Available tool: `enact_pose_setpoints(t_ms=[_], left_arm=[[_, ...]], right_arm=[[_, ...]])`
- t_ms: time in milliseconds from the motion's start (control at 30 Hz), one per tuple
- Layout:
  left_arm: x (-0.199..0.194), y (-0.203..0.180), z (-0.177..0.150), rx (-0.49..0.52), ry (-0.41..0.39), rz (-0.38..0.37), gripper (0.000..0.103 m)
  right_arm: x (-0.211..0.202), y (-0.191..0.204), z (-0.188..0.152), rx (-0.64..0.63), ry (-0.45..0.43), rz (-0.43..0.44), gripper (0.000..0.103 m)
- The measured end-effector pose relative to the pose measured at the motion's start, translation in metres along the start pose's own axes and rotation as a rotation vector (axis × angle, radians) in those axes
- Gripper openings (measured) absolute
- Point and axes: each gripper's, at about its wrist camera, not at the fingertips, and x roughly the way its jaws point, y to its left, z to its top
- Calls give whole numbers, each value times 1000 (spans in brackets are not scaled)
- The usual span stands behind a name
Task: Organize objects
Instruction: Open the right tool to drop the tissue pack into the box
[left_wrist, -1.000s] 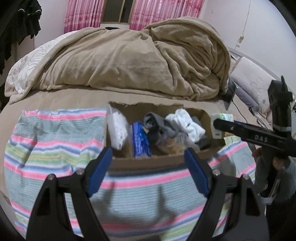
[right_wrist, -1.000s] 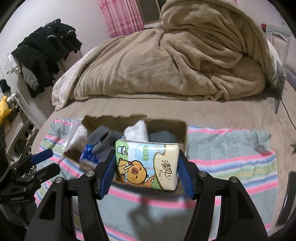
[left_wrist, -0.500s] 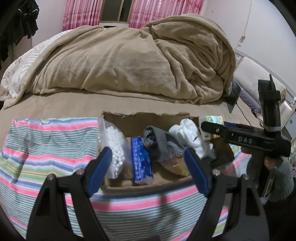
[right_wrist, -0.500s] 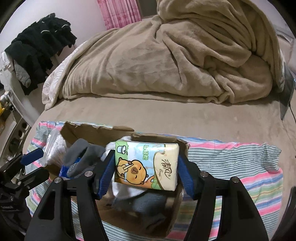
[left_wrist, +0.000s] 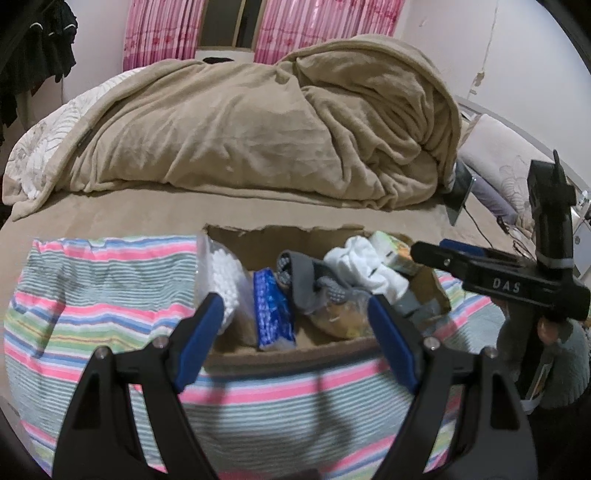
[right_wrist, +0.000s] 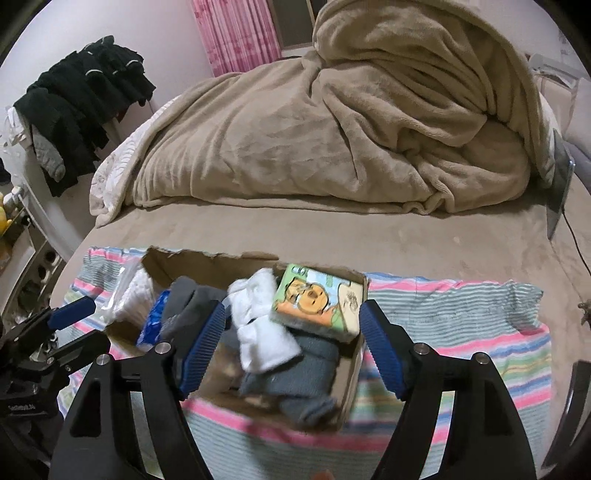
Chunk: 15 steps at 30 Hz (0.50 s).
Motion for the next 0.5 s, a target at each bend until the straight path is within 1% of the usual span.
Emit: enact_pose_setpoints(t_ms=[500], left_arm=[[-61,-14,-26,-1,-29,-12,82]], right_arm=[[-66,34,-35,-32,-25,1,78]])
